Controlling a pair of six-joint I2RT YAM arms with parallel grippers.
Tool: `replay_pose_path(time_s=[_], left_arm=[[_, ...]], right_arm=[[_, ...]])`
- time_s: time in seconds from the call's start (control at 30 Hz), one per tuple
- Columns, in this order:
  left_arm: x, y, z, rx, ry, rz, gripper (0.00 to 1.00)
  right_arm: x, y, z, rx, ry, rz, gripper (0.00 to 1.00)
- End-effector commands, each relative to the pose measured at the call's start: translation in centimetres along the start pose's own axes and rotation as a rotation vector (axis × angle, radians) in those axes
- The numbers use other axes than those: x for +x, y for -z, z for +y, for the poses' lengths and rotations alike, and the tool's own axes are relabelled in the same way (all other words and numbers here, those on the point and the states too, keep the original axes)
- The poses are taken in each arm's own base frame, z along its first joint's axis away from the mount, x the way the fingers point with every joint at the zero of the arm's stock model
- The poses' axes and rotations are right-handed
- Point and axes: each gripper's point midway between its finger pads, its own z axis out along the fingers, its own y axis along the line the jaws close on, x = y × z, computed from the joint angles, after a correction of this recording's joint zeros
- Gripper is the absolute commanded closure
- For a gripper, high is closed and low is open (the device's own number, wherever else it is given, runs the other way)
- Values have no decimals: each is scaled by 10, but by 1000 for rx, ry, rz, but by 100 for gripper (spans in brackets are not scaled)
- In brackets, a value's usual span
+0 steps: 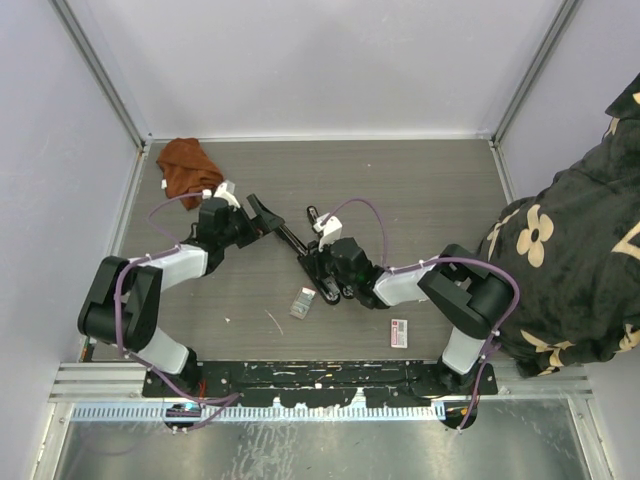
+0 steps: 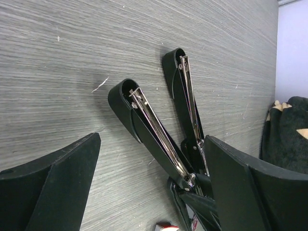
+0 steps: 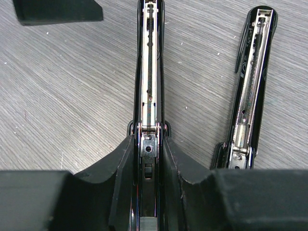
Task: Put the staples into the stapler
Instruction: Close the stapler at the center of the board.
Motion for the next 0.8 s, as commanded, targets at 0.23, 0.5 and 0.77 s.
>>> replay_pose_path(time_s=[0.23,0.5,0.77], left_arm=[[-16,-22,-27,143,79,-35,10],[-18,-24,-43,252,106,-52,12],[-22,-18,-48,289,38,-85,38]], right_arm=[[-93,21,27,-115,-3,-312,99],[-93,22,33,-150,0,-311,99],[-79,11,30,-136,17,-260,99]])
